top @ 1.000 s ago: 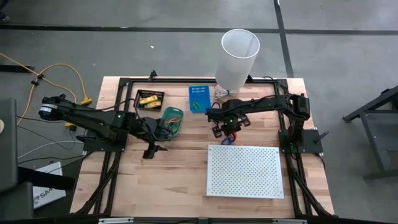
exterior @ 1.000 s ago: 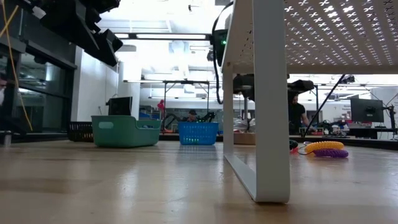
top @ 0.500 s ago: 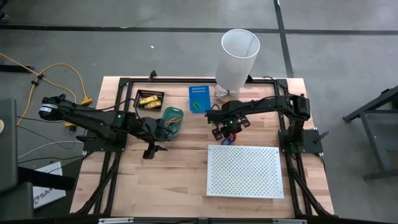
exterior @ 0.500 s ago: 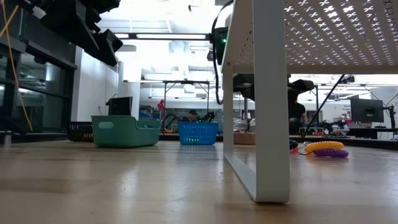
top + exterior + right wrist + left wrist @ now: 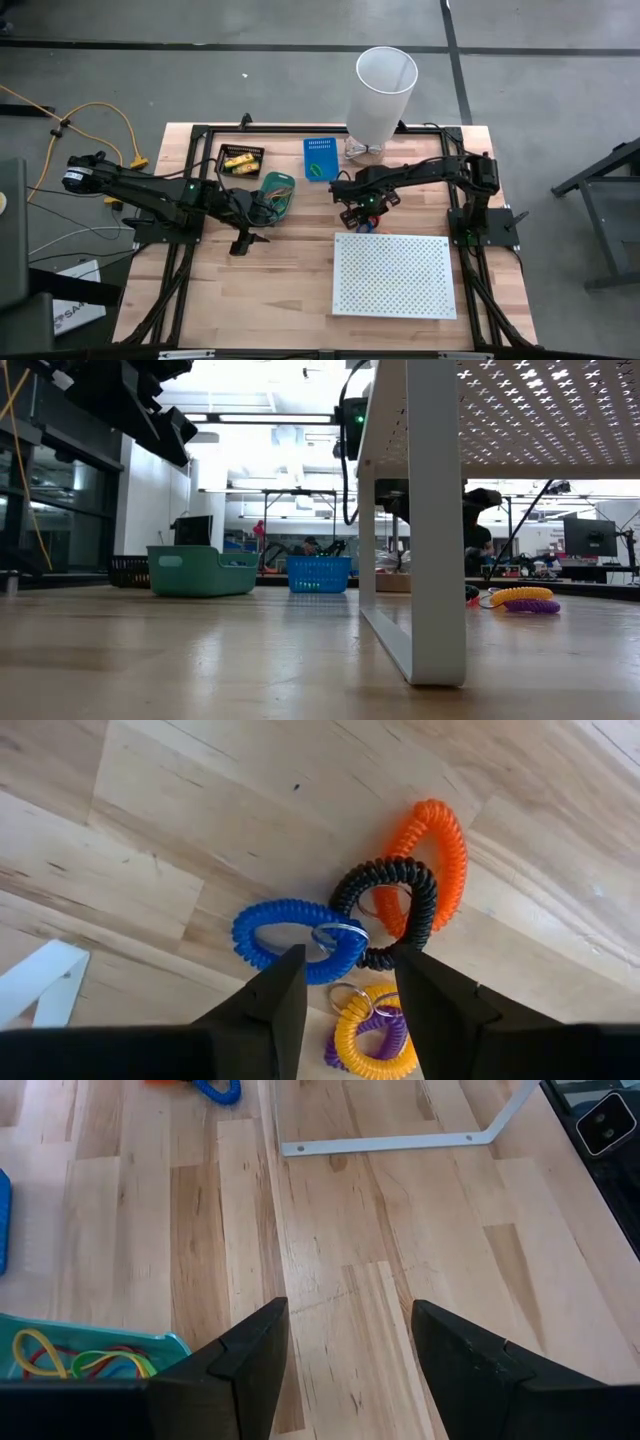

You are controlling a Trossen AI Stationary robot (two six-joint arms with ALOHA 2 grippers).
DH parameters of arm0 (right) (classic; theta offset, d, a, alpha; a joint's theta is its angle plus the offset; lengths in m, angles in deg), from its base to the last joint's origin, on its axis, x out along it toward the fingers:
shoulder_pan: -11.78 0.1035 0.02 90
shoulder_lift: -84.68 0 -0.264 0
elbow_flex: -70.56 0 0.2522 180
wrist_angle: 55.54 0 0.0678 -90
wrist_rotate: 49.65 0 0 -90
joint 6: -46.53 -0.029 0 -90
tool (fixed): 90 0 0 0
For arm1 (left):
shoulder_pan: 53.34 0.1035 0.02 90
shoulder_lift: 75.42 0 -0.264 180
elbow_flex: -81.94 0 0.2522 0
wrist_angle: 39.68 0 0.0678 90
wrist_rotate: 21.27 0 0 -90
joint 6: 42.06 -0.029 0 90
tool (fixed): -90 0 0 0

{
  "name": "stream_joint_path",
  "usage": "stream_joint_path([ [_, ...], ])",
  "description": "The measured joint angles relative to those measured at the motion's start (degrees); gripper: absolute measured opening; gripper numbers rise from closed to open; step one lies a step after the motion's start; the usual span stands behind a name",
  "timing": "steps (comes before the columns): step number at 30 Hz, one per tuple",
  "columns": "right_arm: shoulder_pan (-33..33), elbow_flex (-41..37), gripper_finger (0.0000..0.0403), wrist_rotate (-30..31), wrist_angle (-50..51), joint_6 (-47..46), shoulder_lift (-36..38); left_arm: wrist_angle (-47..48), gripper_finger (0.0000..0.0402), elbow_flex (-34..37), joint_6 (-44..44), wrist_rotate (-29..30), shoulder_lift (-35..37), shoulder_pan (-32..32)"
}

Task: Pick & Place Office Desk Supplies
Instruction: Put the blue spring keychain into the blue bin

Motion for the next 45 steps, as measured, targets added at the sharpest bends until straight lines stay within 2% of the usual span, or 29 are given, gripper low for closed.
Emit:
stream_joint_path([
  [10,1.5,-2.3,0.0140,1.5,0.2,-1.3,0.1,0.0,0.0207,0.0,0.0,0.0,0.0,0.0],
  [17,1.5,-5.1,0.0140,0.8,-4.9,-1.7,0.1,0.0,0.0207,0.0,0.0,0.0,0.0,0.0],
  [45,1.8,-5.1,0.0140,1.8,-6.0,-2.9,-0.3,0.0,0.0207,0.0,0.0,0.0,0.0,0.0],
])
